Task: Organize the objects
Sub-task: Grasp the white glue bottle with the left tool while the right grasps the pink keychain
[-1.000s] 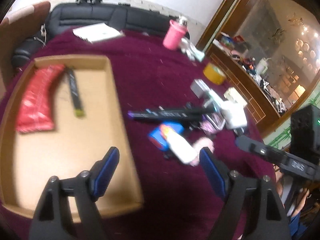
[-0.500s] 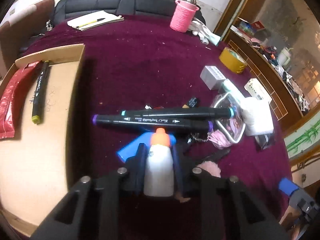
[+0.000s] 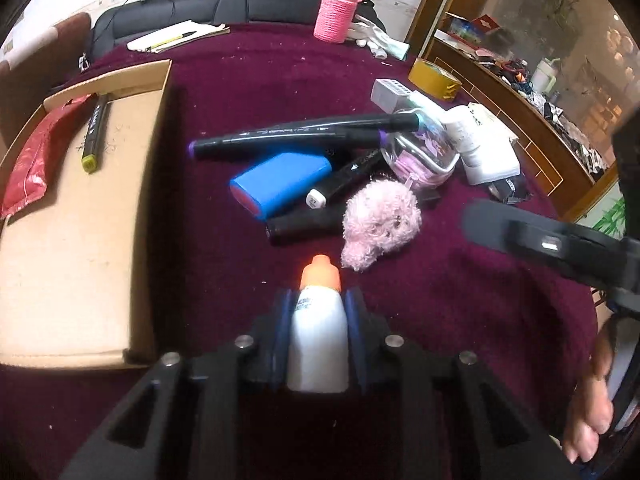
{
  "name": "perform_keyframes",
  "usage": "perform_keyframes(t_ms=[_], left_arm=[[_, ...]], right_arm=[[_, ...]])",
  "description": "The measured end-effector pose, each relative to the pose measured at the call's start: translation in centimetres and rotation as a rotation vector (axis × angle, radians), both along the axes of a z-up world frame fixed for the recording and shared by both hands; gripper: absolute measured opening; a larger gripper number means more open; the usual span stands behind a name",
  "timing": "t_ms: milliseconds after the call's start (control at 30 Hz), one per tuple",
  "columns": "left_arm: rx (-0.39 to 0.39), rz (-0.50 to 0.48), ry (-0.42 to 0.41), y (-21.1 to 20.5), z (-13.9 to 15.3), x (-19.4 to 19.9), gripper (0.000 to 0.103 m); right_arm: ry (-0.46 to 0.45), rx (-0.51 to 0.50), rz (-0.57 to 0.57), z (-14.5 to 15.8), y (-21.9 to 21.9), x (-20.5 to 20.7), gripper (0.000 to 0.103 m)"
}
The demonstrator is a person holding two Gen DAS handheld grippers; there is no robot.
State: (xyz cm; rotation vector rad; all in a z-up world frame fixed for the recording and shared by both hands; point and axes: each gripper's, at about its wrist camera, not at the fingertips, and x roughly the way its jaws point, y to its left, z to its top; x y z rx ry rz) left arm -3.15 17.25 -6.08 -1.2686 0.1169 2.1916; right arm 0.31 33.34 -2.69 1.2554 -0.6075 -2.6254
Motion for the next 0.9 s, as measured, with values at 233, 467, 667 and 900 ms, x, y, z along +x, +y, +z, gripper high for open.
perform_keyframes(t_ms=[233,467,667,900], left_arm=[[0.016,-0.055,0.015,0.5,-0.2,0.1,0.041],[0.045,-0.061,0.009,0.0,-0.2,-0.2,0.032],[0.096,-0.046,-0.018,-1.0,-0.2,-0.4,0.026],[0.147,-0.047,0.011,-2.7,1.4,1.0,0.026]], right_arm=[[-0.032,0.240,0.052,-1.3,-3.4,-2.7,0.061],[-0.035,0.173,0.021,-3.4,-3.0,-3.1,0.046],[0.021,0.035,-0.027,-2.4,-0.2,-0.3,0.046],[0.087,0.005,-0.012,-0.1,-0.8,1.4,0.046]])
